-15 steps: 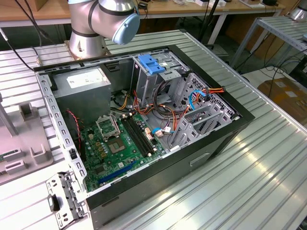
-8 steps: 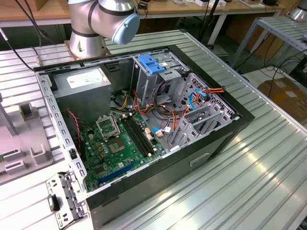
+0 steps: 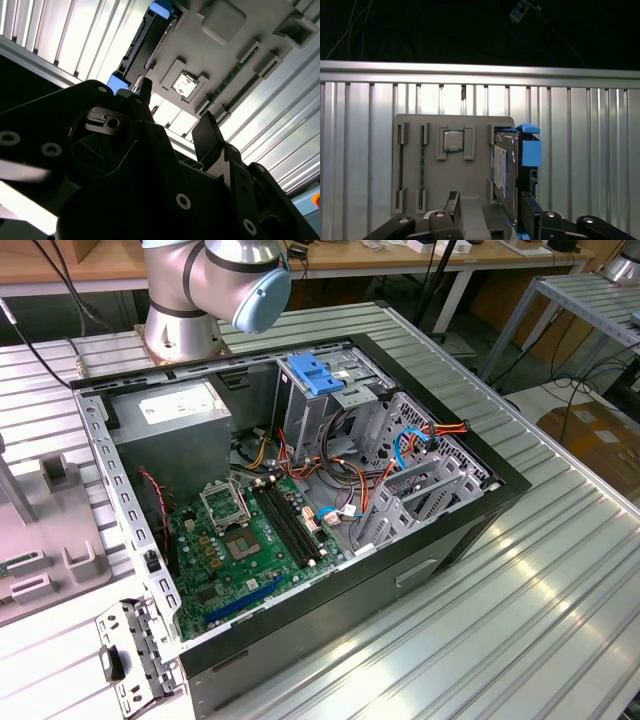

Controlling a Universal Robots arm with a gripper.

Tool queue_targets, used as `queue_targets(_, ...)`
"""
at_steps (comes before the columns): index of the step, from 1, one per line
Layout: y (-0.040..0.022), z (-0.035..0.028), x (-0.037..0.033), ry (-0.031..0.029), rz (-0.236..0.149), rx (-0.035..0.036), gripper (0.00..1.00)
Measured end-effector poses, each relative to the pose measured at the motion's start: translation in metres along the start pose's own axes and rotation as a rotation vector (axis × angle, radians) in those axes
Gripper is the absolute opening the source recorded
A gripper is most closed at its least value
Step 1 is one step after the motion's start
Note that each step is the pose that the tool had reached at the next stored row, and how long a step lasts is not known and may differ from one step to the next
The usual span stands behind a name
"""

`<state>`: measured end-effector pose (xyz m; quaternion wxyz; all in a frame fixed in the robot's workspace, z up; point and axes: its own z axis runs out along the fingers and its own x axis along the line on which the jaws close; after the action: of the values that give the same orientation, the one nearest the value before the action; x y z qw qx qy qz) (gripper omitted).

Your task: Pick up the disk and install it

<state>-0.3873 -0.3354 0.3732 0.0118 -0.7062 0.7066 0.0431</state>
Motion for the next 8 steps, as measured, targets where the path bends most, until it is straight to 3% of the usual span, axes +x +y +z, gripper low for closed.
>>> queue_targets(8, -0.0001, 0.0019, -0.0012, -0.0032, 0.0, -0.0001, 0.6)
